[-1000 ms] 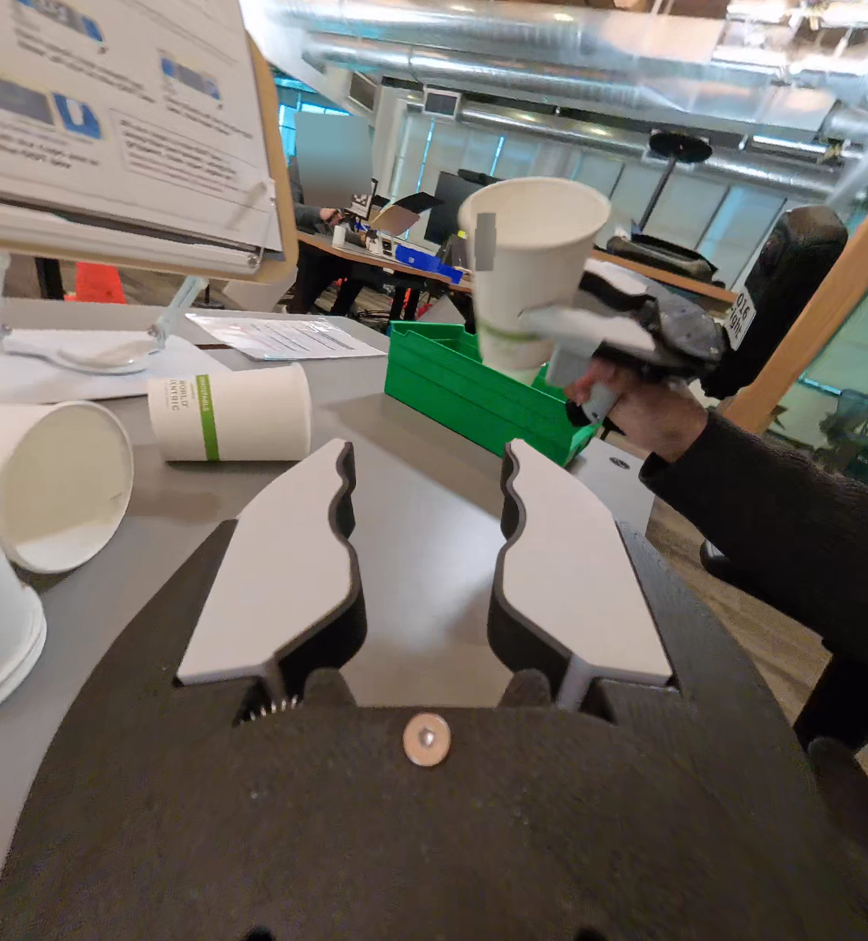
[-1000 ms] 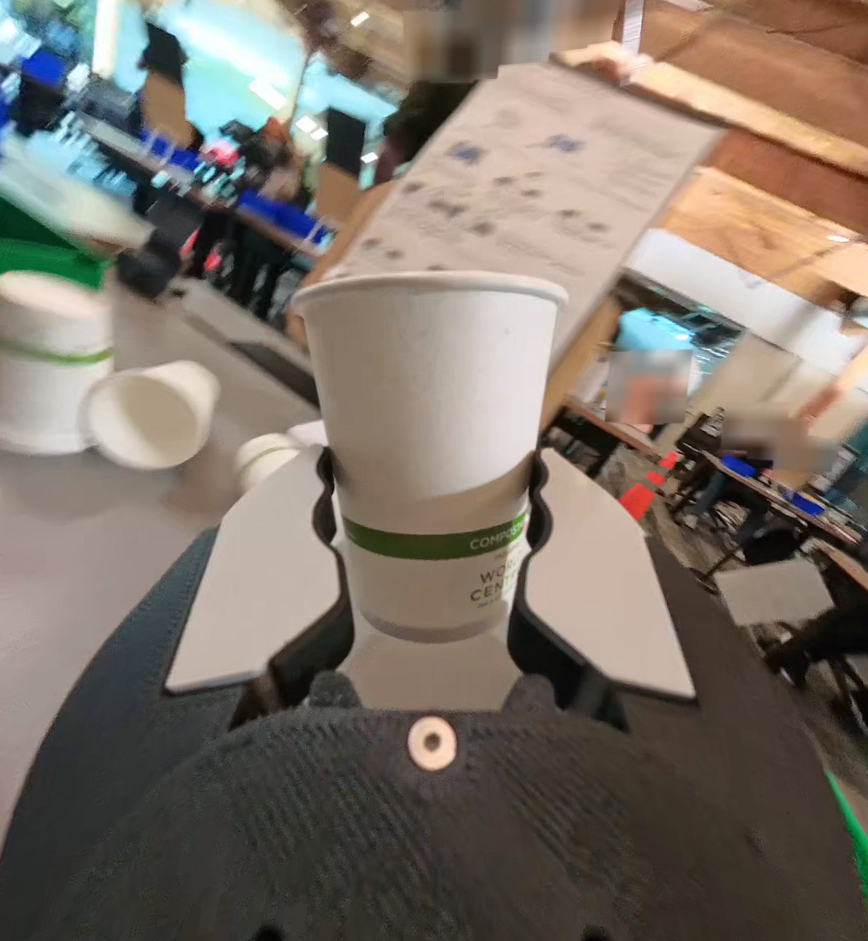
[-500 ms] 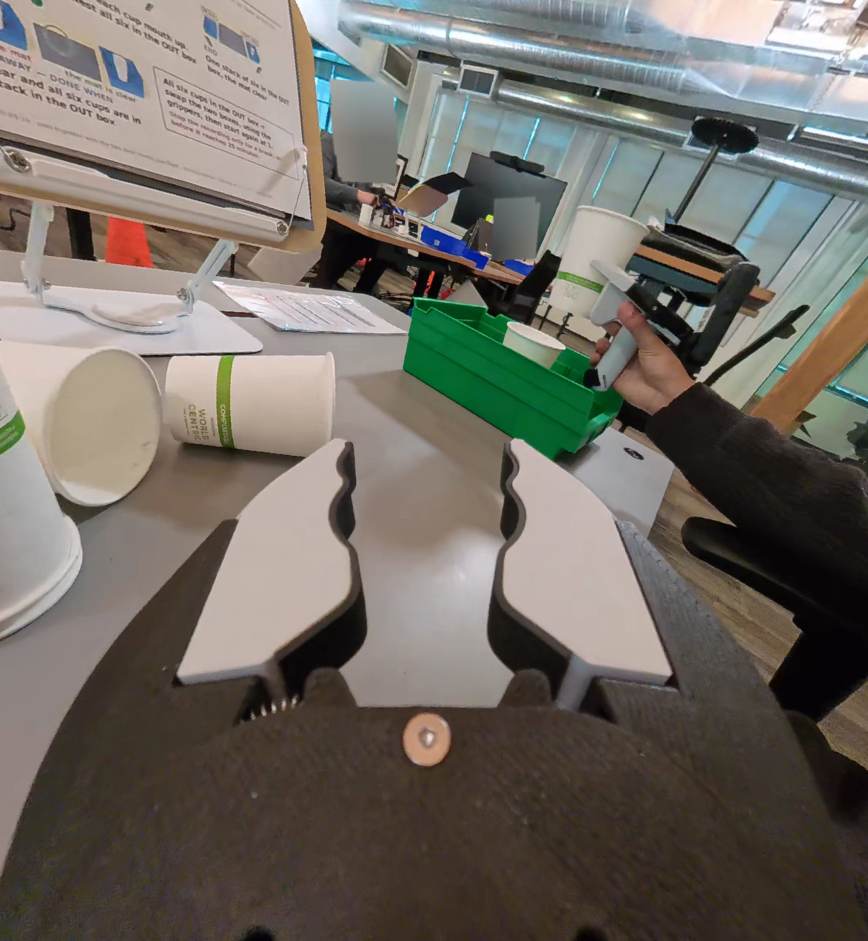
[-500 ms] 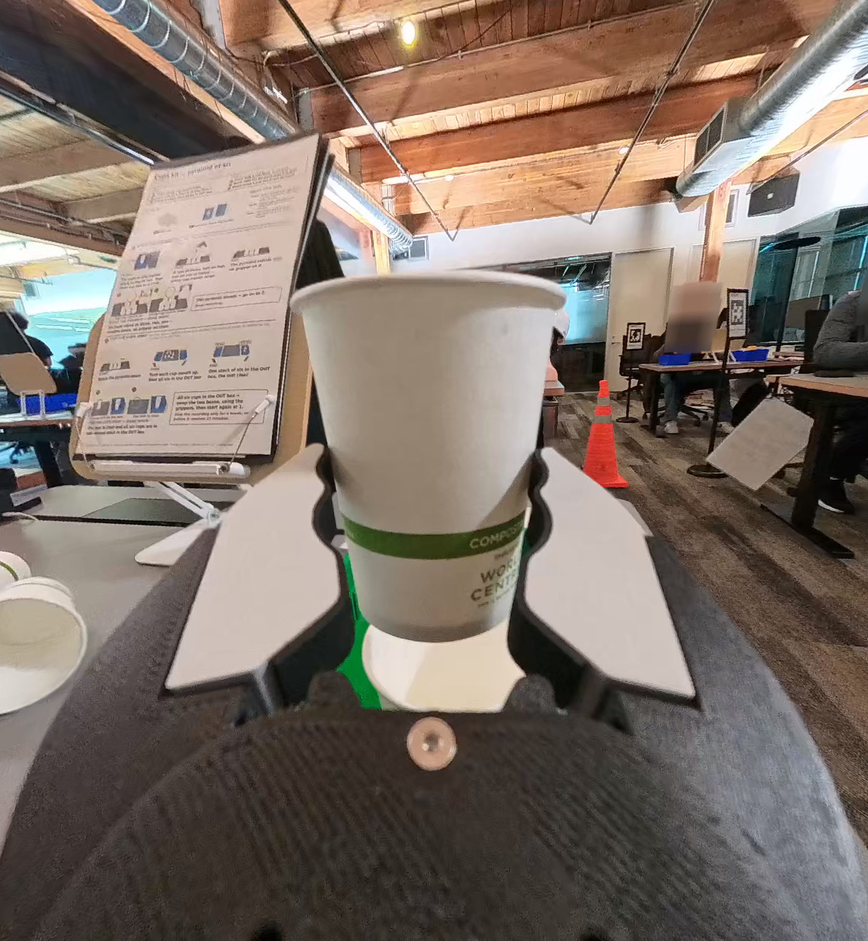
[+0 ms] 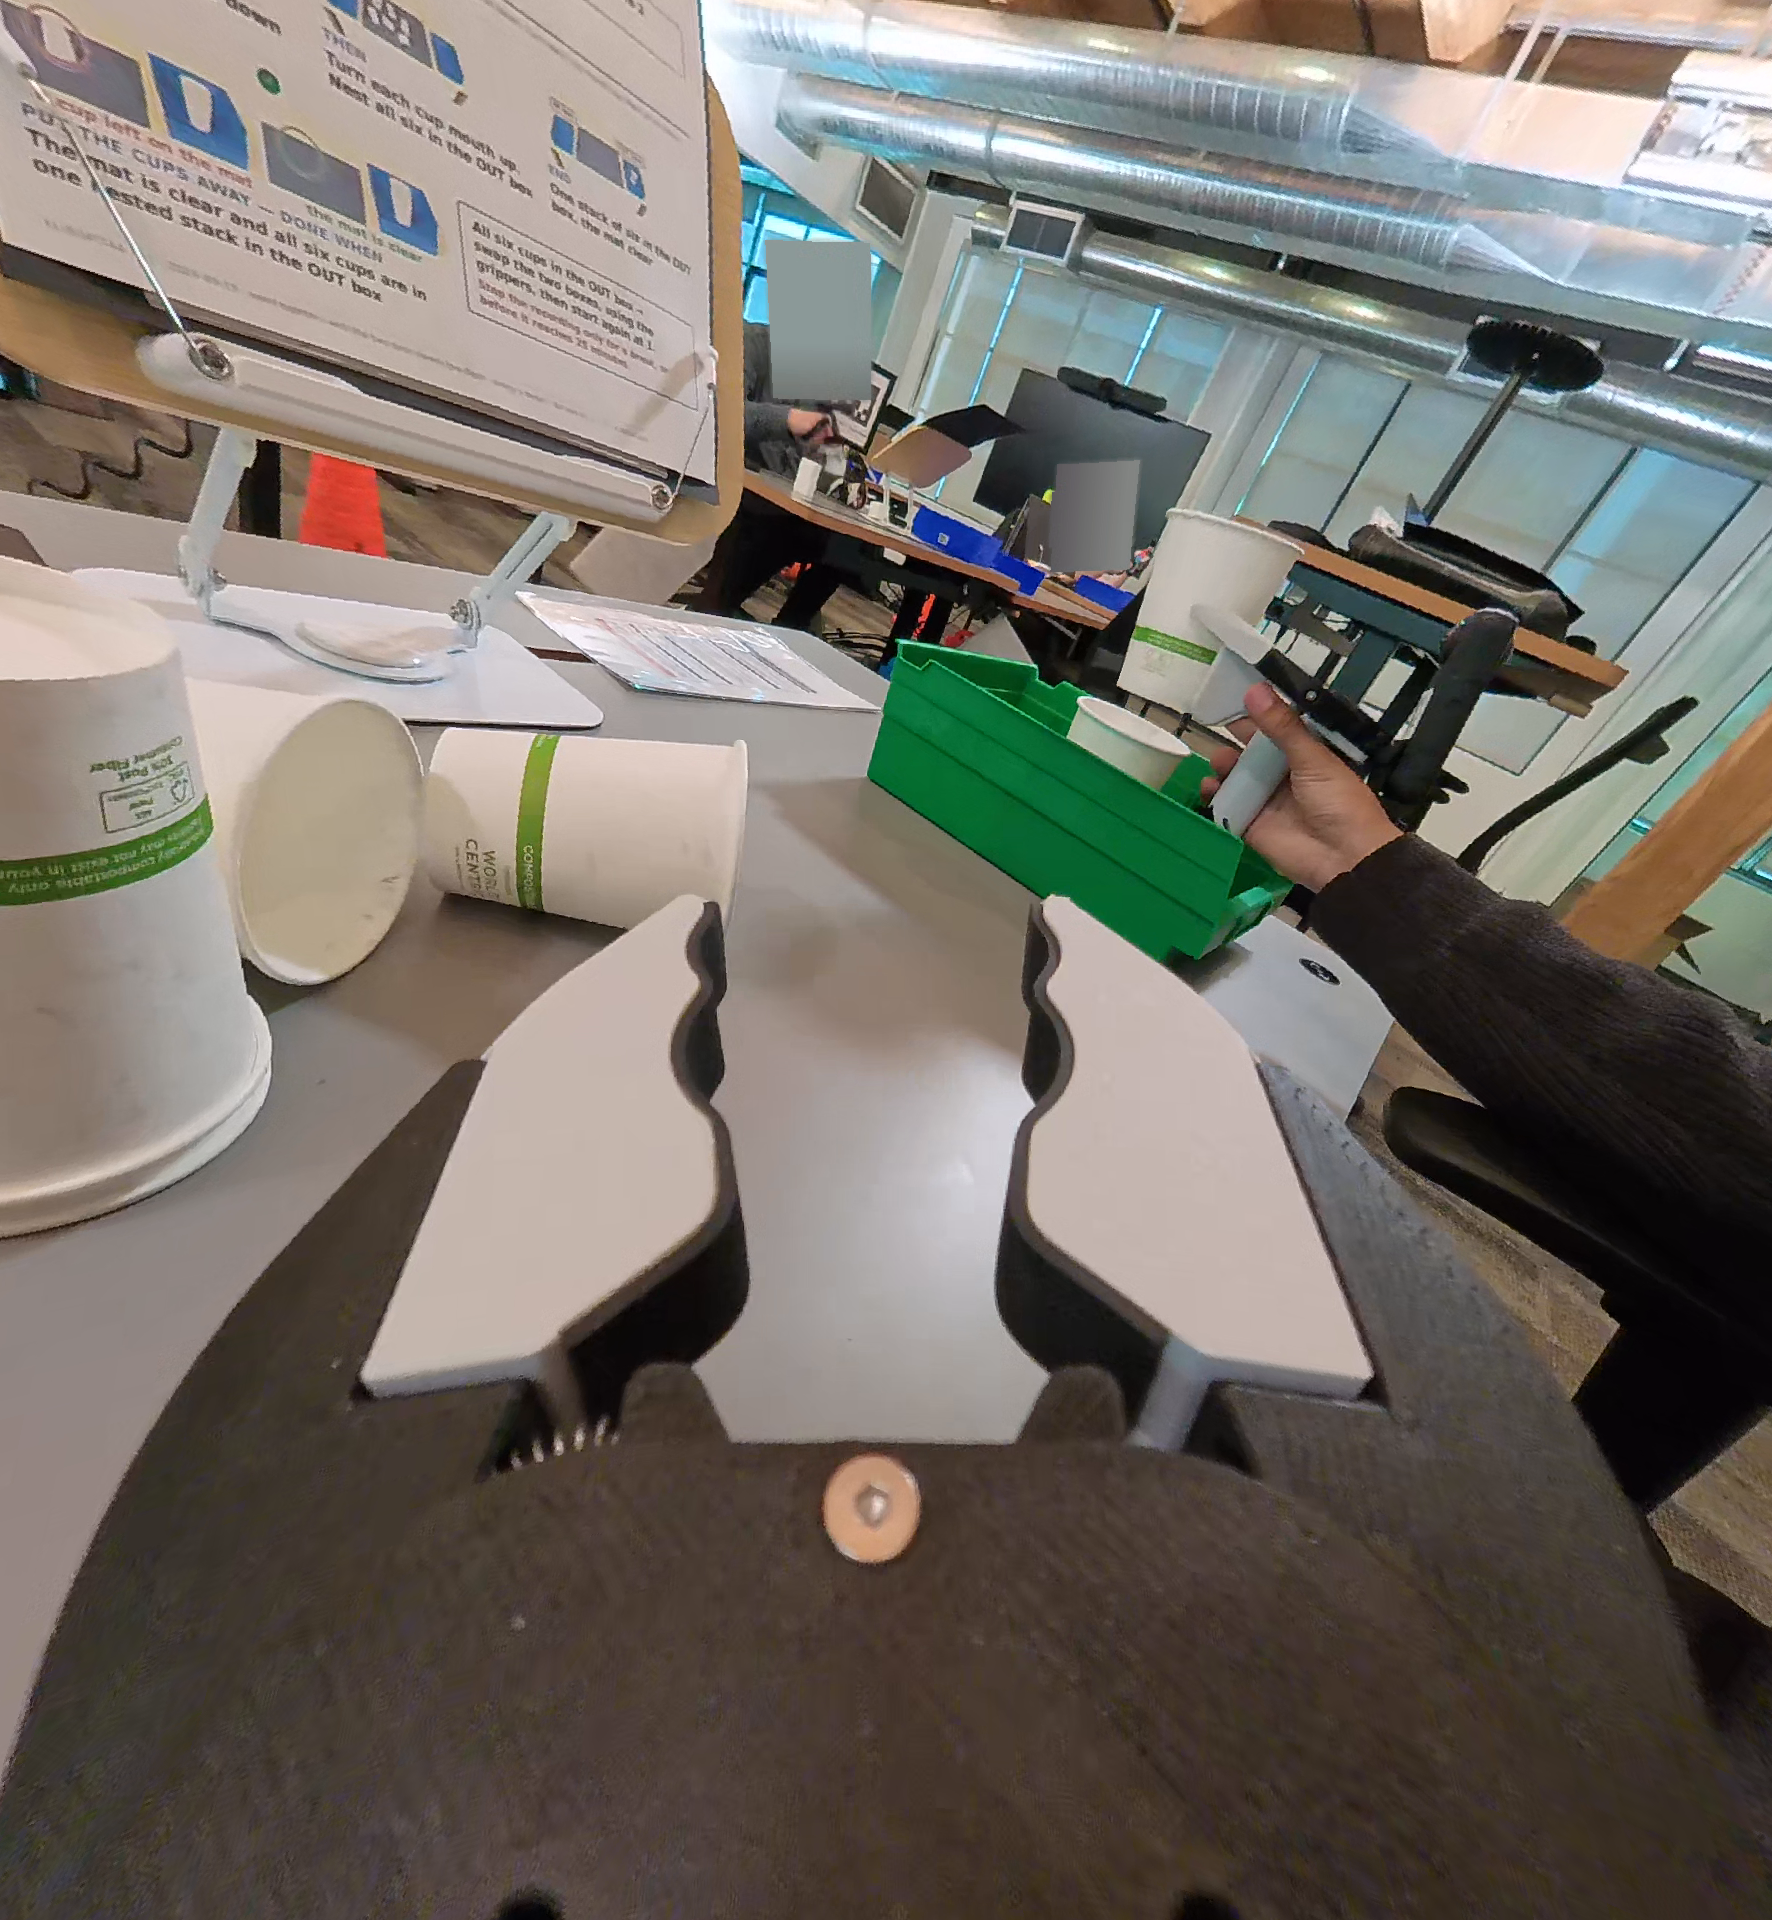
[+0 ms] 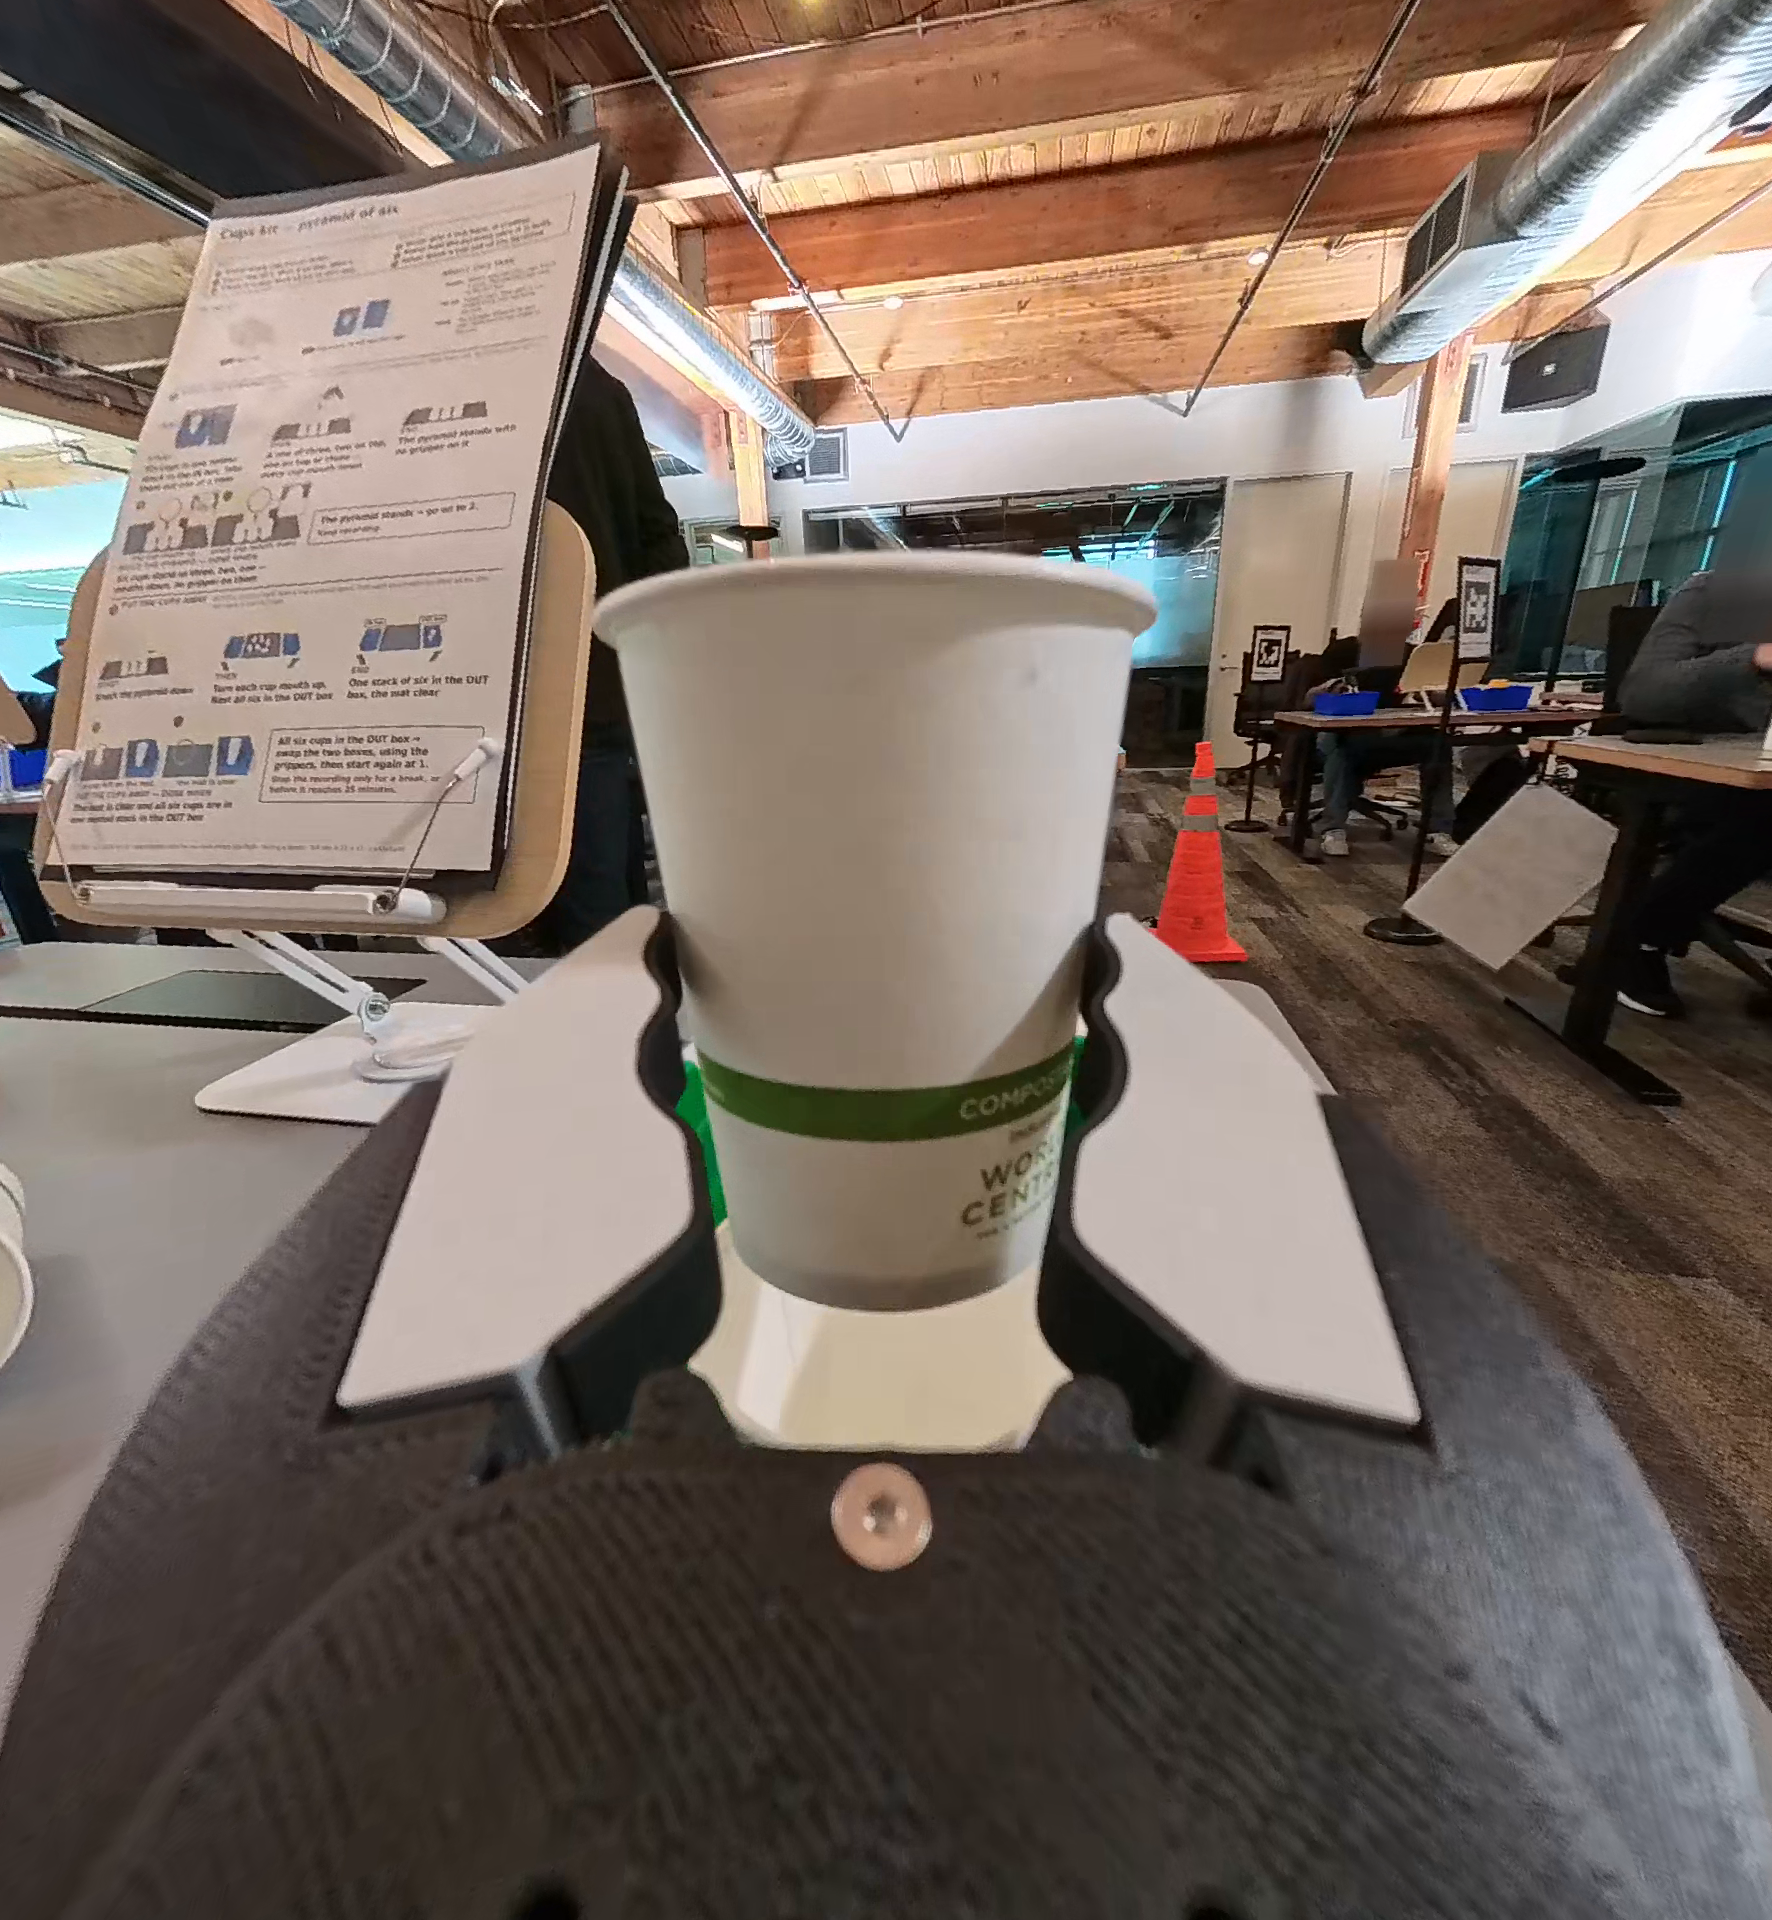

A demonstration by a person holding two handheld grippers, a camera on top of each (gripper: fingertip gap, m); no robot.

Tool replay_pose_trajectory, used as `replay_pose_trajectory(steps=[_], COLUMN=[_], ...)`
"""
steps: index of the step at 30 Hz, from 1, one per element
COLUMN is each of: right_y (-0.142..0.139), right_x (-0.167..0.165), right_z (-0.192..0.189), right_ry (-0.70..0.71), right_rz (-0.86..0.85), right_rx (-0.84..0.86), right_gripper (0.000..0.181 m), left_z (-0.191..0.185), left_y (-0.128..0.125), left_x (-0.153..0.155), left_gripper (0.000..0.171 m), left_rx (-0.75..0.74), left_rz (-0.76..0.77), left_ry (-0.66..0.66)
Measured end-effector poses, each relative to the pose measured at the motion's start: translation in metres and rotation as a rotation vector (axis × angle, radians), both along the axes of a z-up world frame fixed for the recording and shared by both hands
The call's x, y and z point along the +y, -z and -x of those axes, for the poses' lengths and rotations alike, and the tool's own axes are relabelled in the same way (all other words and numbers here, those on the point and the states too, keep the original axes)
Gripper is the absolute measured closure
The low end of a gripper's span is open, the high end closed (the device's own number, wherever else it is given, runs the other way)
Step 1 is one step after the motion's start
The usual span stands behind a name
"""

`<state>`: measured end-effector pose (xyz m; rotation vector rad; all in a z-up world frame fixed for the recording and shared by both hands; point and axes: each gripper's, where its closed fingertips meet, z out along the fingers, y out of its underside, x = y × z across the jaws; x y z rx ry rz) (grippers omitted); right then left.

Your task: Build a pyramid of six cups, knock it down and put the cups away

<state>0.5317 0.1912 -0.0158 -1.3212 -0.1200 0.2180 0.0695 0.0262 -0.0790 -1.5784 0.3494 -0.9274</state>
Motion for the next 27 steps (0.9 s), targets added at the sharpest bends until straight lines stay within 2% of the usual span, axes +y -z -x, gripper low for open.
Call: replay_pose_trajectory(steps=[12, 16, 21, 27], right_y=[0.008, 0.012, 0.013, 0.011], right_x=[0.004, 0.005, 0.005, 0.000], right_z=[0.002, 0.000, -0.001, -0.007], right_ry=[0.041, 0.096, 0.115, 0.125], right_rz=[0.008, 0.007, 0.015, 0.012], right_rx=[-0.035, -0.065, -0.078, -0.039], right_gripper=[0.105, 0.105, 0.095, 0.094], left_z=[-0.003, -0.002, -0.002, -0.003], left_y=[0.004, 0.005, 0.005, 0.005], left_x=[-0.001, 0.000, 0.000, 0.000], left_gripper=[0.116, 0.116, 0.116, 0.116], left_rx=[0.022, 0.032, 0.032, 0.037], left_rz=[0.009, 0.007, 0.009, 0.007], left_ry=[0.008, 0.003, 0.006, 0.005])
